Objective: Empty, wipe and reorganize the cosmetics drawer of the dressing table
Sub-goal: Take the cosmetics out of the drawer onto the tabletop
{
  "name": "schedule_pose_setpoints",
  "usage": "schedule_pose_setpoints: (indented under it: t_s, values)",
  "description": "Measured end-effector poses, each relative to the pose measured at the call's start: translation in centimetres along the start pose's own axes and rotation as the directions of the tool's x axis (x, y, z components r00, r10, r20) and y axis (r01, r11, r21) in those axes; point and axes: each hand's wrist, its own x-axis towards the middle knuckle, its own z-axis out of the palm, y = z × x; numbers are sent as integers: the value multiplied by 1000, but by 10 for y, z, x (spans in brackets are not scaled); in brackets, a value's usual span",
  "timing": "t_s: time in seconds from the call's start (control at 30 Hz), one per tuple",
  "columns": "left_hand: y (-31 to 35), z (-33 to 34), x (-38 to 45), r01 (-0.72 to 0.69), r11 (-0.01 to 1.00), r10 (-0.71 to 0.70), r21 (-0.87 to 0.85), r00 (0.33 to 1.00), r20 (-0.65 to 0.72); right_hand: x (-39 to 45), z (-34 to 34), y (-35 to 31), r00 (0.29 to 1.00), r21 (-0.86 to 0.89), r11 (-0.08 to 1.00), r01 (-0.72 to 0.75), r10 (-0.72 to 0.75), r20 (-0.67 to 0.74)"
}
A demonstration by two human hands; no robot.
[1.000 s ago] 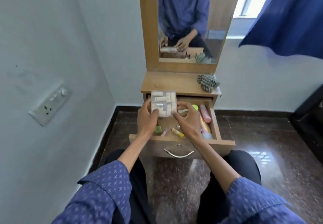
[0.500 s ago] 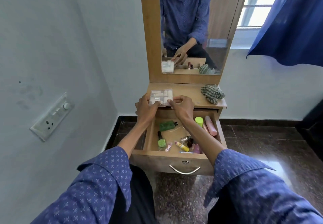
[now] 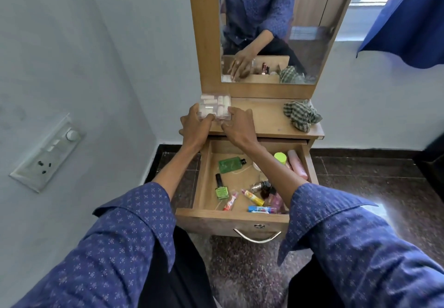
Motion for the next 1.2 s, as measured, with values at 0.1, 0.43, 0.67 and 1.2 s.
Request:
schedule_pose_setpoints:
  t_s: [0.1,0.43,0.67,1.2]
  values:
    - [1,0,4,15,1000,-15,21,1000,-1,4,-4,0,998,-38,998,41,-39,53]
    - [8,4,-11,-31,987,41,161,998,-55,-14,-29,2,990,-68,991,112,-106,95]
    - [12,31,-79,-370,854,439,366,889,-127,-43,-70,30,978,-96,981,169,-180,-109]
    - [16,103,-150,-477,835,346,276,843,412,-129,-146,99,985,-421,891,-170,163,-53]
